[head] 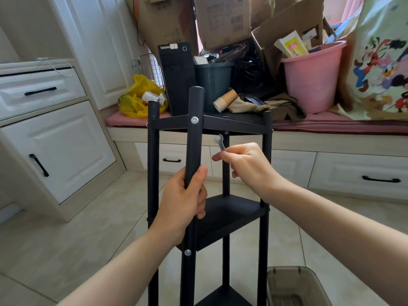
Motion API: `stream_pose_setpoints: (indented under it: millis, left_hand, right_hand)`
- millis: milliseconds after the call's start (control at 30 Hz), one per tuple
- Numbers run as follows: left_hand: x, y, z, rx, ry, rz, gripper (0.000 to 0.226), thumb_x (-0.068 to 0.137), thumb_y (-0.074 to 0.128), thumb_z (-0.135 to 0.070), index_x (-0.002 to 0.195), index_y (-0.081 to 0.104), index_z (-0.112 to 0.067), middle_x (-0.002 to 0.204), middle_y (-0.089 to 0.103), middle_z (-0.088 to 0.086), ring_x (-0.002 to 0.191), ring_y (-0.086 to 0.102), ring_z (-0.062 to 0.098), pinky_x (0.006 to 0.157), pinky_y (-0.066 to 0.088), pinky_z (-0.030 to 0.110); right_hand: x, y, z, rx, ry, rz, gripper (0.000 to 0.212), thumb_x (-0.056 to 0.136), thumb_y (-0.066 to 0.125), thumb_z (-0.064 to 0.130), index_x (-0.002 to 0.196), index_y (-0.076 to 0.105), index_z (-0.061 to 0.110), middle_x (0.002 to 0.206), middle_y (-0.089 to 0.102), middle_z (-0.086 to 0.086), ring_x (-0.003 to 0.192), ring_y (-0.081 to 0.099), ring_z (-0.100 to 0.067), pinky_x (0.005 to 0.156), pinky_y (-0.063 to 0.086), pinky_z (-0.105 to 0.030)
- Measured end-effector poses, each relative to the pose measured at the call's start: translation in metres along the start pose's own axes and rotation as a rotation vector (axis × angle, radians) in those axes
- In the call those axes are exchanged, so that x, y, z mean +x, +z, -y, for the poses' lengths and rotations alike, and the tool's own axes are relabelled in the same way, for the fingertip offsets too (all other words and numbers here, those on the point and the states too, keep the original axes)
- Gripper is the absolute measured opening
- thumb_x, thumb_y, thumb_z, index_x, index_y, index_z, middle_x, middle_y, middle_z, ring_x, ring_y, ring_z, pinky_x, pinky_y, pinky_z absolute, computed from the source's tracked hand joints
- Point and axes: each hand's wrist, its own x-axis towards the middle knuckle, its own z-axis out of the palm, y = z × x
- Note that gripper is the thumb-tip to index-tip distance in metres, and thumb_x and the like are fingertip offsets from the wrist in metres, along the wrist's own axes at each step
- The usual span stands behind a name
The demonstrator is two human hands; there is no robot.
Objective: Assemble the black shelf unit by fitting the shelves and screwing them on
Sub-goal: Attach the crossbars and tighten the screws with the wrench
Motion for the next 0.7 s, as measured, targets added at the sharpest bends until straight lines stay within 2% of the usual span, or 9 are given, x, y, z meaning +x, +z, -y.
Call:
stream_pose_setpoints:
  millis: [100,167,300,433,600,700]
  left_hand:
    - [-0.001,0.001,0.001,-0.014,0.003,0.027,0.028,0.08,0.061,-0.058,0.061,0.058,-0.036,0.052,0.041,0.0,0.04,0.037,0.01,0.041,0.038,0.023]
    - [-0.001,0.001,0.002,-0.011,0.008,0.045,0.032,0.08,0.061,-0.058,0.062,0.057,-0.033,0.052,0.04,0.001,0.04,0.036,0.011,0.041,0.038,0.023]
    - [-0.001,-0.002,0.003,-0.008,0.014,0.08,0.037,0.081,0.061,-0.059,0.065,0.053,-0.027,0.053,0.039,0.002,0.041,0.034,0.013,0.041,0.037,0.023]
    - [0.001,-0.005,0.004,0.014,0.015,0.112,0.035,0.077,0.06,-0.064,0.065,0.057,-0.031,0.054,0.042,0.0,0.04,0.036,0.012,0.042,0.039,0.023]
    - [0.005,-0.015,0.006,0.054,0.022,0.122,0.037,0.078,0.059,-0.065,0.069,0.057,-0.029,0.055,0.044,-0.001,0.041,0.038,0.012,0.043,0.042,0.024]
    - [0.007,-0.022,0.005,0.069,0.014,0.123,0.046,0.079,0.058,-0.064,0.078,0.054,-0.018,0.055,0.044,0.0,0.041,0.039,0.013,0.044,0.043,0.024]
  right_hand:
    - [0.001,-0.001,-0.001,0.016,0.011,-0.006,0.023,0.098,0.055,0.017,0.102,0.077,0.012,0.074,0.054,0.017,0.074,0.049,-0.002,0.082,0.043,-0.032]
    - [-0.001,-0.001,-0.002,0.026,0.006,-0.01,0.023,0.097,0.057,0.018,0.105,0.077,0.011,0.068,0.053,0.019,0.07,0.049,-0.002,0.079,0.042,-0.03]
    - [-0.003,-0.001,0.001,0.012,0.004,-0.008,0.021,0.093,0.063,0.023,0.099,0.078,0.009,0.069,0.062,0.005,0.069,0.055,-0.011,0.071,0.046,-0.031]
    - [-0.002,0.002,0.002,-0.038,0.011,0.014,0.019,0.092,0.063,0.023,0.093,0.08,0.014,0.074,0.069,0.003,0.073,0.057,-0.009,0.077,0.049,-0.03]
    - [0.001,0.01,0.003,-0.007,0.014,0.019,0.021,0.092,0.06,0.02,0.082,0.078,0.014,0.066,0.062,0.004,0.065,0.053,-0.008,0.065,0.045,-0.025]
    - [0.004,0.014,0.004,0.032,0.003,0.03,0.025,0.094,0.058,0.019,0.079,0.076,0.012,0.065,0.057,0.001,0.062,0.05,-0.011,0.061,0.041,-0.027]
